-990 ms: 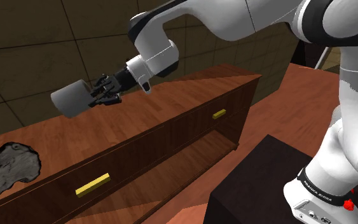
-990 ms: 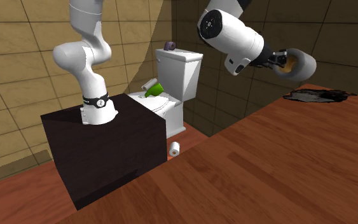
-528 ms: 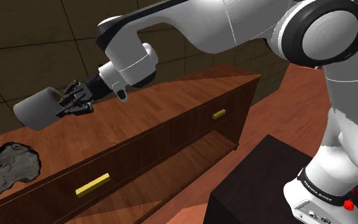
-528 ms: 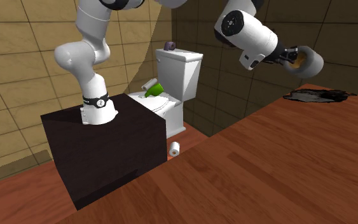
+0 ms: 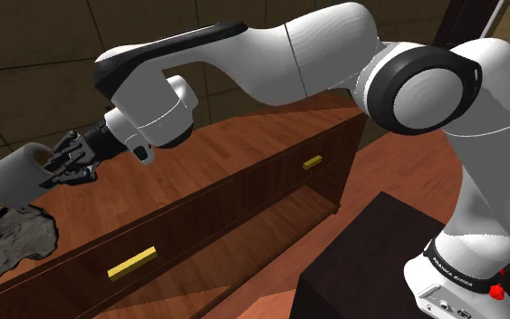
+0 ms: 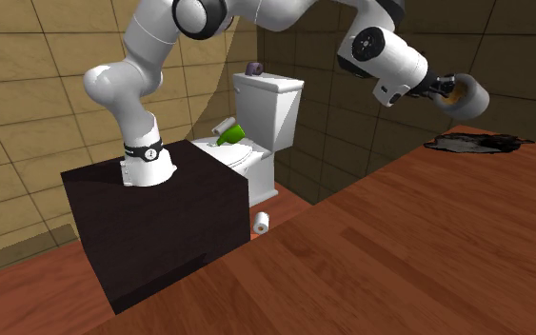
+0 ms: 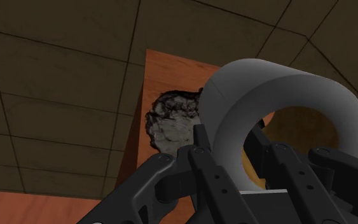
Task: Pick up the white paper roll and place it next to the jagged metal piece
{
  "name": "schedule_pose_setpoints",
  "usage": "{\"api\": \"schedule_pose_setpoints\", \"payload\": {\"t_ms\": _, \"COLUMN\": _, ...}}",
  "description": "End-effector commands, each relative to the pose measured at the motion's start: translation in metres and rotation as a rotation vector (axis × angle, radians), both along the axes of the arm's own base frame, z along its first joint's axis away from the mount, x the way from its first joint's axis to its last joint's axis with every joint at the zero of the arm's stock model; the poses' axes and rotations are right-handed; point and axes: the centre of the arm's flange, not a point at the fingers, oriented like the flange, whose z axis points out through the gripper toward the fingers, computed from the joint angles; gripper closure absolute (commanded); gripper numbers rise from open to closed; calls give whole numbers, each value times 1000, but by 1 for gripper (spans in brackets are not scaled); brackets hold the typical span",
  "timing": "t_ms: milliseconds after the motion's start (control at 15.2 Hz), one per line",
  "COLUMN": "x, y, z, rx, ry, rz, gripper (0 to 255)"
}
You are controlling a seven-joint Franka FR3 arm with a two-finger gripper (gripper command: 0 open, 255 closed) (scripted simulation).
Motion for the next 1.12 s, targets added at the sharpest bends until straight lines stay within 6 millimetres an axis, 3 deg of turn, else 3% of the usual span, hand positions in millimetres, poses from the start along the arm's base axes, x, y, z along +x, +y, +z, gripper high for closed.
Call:
{"api": "schedule_pose_setpoints", "payload": {"t_ms": 0, "x": 0, "y": 0, "z": -9, "rx": 1, "ry": -1, "rz": -1, "gripper": 255}}
{"api": "schedule_pose_setpoints", "payload": {"t_ms": 1056, "x": 0, "y": 0, "z": -93, "rx": 1, "ry": -1, "rz": -1, "gripper": 255}}
